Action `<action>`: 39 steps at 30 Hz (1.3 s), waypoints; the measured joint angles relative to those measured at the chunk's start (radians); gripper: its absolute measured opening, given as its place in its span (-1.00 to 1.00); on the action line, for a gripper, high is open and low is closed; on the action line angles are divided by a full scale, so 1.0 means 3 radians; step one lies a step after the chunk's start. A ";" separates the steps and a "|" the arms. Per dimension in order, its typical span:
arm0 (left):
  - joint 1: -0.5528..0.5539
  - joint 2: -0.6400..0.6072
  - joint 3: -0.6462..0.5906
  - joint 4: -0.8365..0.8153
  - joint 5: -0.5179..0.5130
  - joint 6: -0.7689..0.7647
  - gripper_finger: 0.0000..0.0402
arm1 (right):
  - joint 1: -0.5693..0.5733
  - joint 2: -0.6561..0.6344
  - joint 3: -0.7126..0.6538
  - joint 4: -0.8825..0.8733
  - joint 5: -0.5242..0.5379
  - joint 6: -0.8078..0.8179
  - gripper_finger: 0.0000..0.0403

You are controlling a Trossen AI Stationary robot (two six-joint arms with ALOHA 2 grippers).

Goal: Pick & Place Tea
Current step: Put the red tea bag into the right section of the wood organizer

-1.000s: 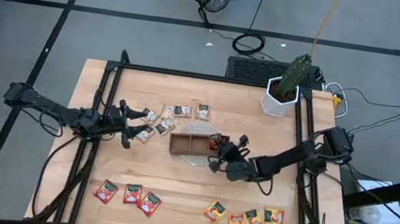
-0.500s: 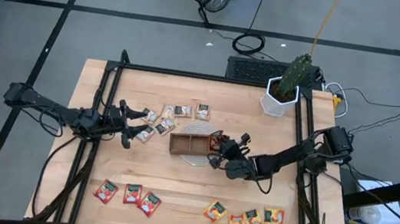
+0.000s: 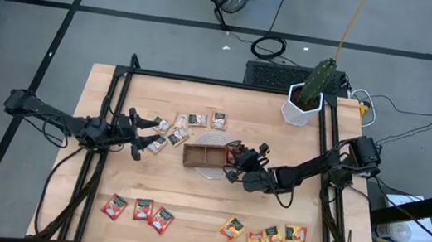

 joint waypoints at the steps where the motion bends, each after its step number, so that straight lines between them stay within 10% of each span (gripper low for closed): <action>1: 0.0001 0.0000 0.0000 0.0001 0.0001 0.0000 0.19 | 0.0000 0.0000 0.0000 0.0007 -0.0001 -0.0016 -0.36; 11: 0.0001 0.0000 0.0000 0.0000 0.0000 0.0000 0.19 | 0.0033 -0.0001 0.0003 0.0226 -0.0437 -0.0383 -0.23; 23: 0.0001 0.0000 0.0001 0.0000 0.0000 0.0000 0.19 | 0.0270 -0.0001 0.0003 0.0143 0.0107 -0.0760 -0.24; 39: 0.0000 0.0000 0.0001 0.0000 0.0000 0.0000 0.19 | 0.0249 -0.0001 0.0003 0.0090 -0.0044 -0.0641 0.47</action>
